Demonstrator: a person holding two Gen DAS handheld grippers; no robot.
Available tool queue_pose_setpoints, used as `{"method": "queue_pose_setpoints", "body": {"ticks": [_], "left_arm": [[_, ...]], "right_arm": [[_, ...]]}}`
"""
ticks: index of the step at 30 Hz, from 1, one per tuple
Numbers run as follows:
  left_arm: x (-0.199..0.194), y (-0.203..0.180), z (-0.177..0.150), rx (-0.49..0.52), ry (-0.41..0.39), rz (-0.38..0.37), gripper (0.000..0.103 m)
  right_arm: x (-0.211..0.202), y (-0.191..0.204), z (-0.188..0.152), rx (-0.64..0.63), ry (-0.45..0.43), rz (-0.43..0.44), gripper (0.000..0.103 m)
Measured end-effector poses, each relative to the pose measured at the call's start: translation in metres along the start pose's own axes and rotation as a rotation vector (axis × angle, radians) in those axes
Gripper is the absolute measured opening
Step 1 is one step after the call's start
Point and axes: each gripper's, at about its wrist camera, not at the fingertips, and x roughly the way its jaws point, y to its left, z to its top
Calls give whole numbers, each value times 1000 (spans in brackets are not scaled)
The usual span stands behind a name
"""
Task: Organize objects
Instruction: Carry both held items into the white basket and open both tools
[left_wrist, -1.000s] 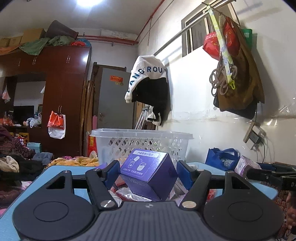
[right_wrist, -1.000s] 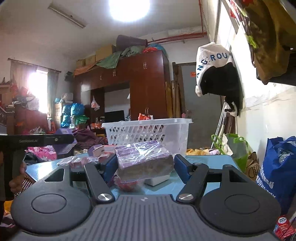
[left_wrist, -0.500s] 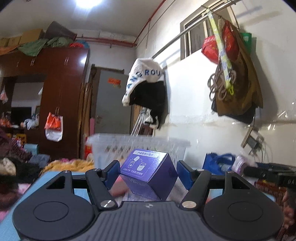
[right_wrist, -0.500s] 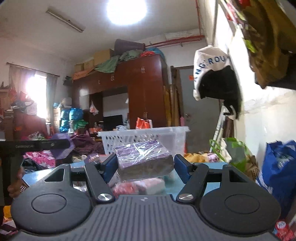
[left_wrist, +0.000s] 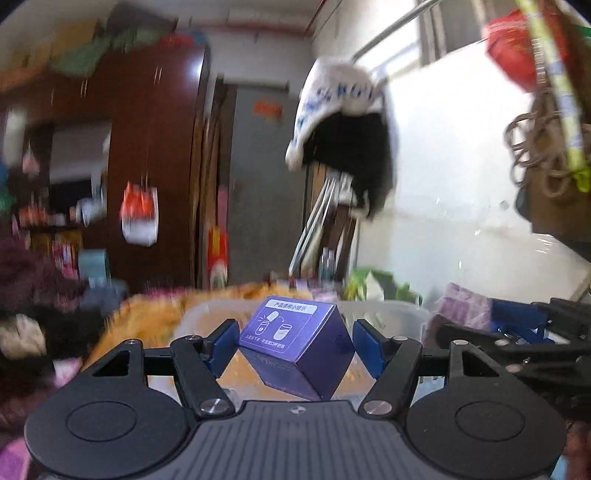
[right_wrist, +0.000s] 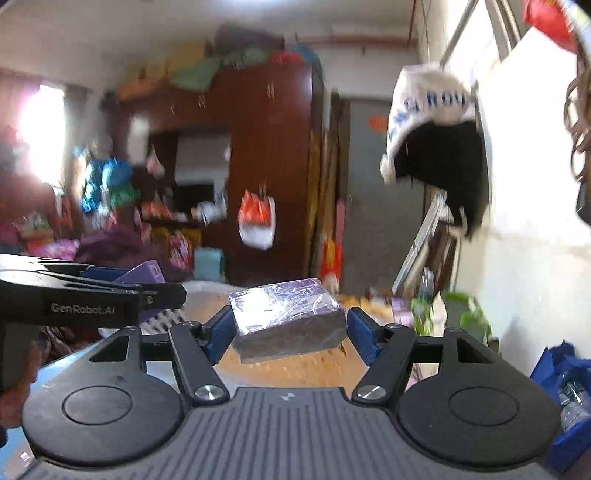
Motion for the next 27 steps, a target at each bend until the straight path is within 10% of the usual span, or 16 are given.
{"method": "queue_pose_setpoints", "body": {"ticks": [11, 13, 24, 27], "left_arm": [[3, 3, -2, 38, 33, 54, 85], [-22, 6, -9, 59, -18, 33, 103], [-126, 29, -115, 52, -33, -29, 100], [-148, 37, -138, 58, -44, -18, 98]], "right_arm": [[-31, -8, -22, 66, -37, 61, 103], [-50, -12, -36, 92, -43, 81, 103], [-134, 4, -132, 182, 13, 151, 102], [-133, 22, -133, 59, 12, 123, 82]]}}
